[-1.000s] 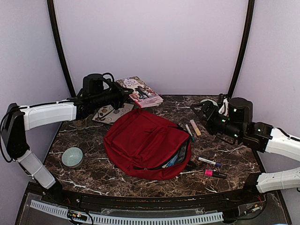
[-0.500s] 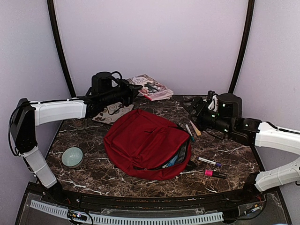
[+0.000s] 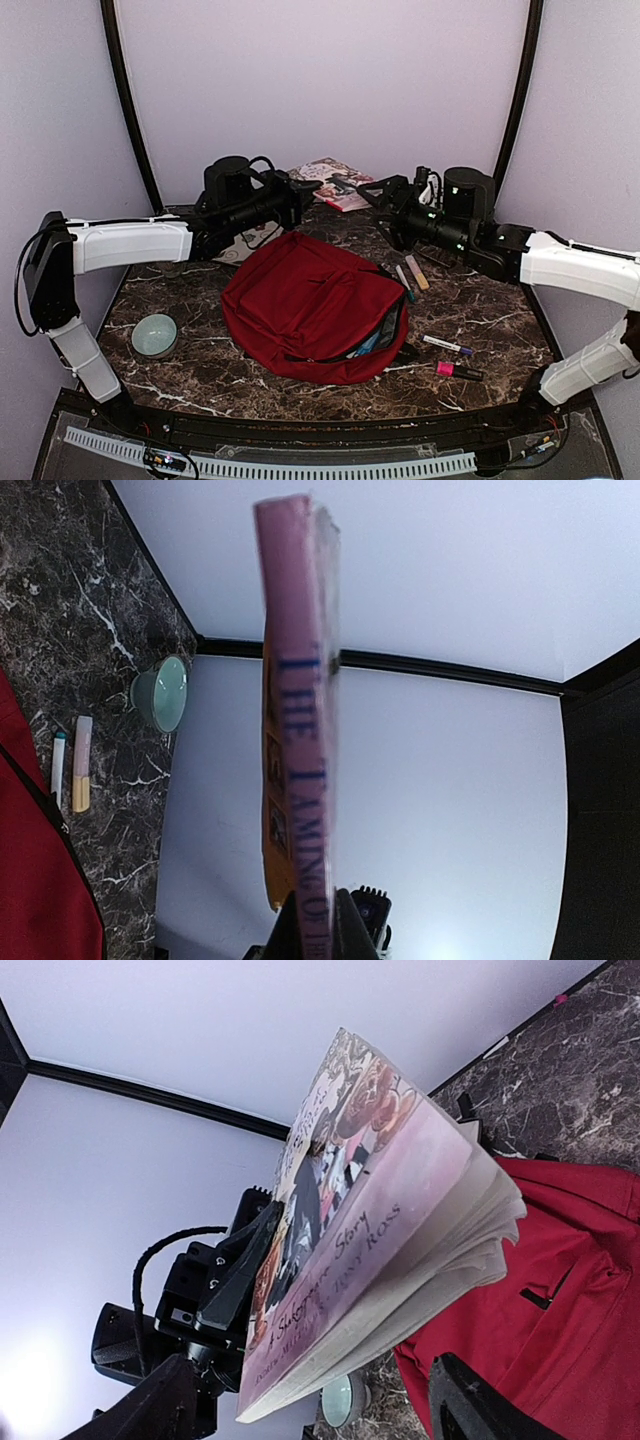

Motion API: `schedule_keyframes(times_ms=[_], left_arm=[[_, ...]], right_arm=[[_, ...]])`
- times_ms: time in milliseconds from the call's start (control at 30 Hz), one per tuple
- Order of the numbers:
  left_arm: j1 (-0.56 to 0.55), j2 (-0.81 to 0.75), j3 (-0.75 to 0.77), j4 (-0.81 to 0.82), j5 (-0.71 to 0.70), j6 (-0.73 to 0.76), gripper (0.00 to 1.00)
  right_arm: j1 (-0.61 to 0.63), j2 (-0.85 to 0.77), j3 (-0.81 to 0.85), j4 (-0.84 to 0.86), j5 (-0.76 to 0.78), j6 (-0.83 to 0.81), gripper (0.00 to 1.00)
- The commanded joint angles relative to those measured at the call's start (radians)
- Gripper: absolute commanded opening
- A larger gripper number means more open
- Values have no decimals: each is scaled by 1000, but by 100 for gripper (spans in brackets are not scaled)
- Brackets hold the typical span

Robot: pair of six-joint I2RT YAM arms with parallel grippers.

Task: Pack the student bag
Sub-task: Pass from the left arm to the right

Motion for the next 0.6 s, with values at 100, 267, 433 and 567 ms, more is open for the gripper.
schedule_keyframes(times_ms=[100,267,433,567], left_arm=[[-18,-55,-34,103,-23,-46,0],[-29,-55,-40,110,-25,-50,0],[-41,-60,-38,98,-28,-43,0],[-46,-58,-48,96,-18,-49,0]], right_arm=[[5,12,43,40,-7,8,64],[3,16,49,33,15,5,53],[-5,24,60,30,8,-4,33],[-9,10,30,42,7,9,18]])
